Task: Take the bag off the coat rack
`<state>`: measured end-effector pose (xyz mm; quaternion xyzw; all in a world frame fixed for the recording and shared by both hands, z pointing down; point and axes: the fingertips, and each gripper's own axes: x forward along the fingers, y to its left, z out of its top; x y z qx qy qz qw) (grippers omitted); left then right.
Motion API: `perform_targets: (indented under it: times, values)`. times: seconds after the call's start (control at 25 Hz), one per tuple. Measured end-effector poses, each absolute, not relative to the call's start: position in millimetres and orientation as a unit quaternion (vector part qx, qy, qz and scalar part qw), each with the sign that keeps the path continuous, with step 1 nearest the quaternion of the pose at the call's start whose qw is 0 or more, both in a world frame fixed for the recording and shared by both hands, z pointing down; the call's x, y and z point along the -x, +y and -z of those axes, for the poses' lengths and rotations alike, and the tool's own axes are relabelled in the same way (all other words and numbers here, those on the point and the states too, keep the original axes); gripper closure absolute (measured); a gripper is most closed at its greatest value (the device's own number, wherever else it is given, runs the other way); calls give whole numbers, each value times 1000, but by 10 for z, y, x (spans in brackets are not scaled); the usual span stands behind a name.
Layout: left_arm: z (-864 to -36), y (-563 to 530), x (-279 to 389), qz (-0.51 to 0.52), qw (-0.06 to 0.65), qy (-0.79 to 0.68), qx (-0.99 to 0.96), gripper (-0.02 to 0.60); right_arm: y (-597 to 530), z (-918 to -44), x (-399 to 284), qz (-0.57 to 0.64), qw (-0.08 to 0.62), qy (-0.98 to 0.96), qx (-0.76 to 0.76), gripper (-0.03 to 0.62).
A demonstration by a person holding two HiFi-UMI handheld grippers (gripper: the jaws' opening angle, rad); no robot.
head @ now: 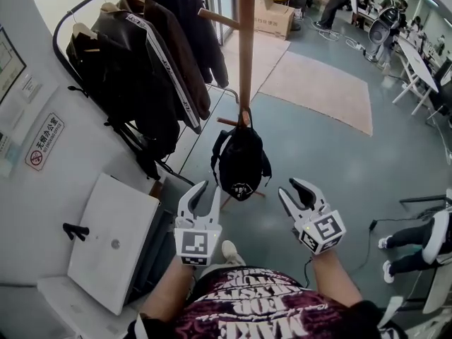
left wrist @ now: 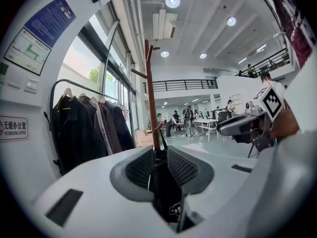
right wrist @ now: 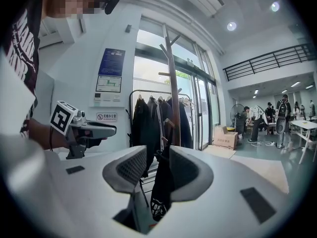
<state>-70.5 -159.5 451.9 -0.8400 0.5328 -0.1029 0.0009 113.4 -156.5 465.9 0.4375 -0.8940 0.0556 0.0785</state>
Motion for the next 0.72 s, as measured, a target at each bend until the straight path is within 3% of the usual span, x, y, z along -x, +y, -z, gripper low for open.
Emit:
perform_targets:
  times: [0.28, 0.72]
  values:
    - [-4415, -1917, 813, 101, 28, 529, 842, 502, -1824, -4585, -1047, -42, 87, -886, -453, 442]
    - [-4454, -2156, 816, 87, 14, 496, 864, 502, -1928, -4583, -896, -37, 101, -877, -468, 445]
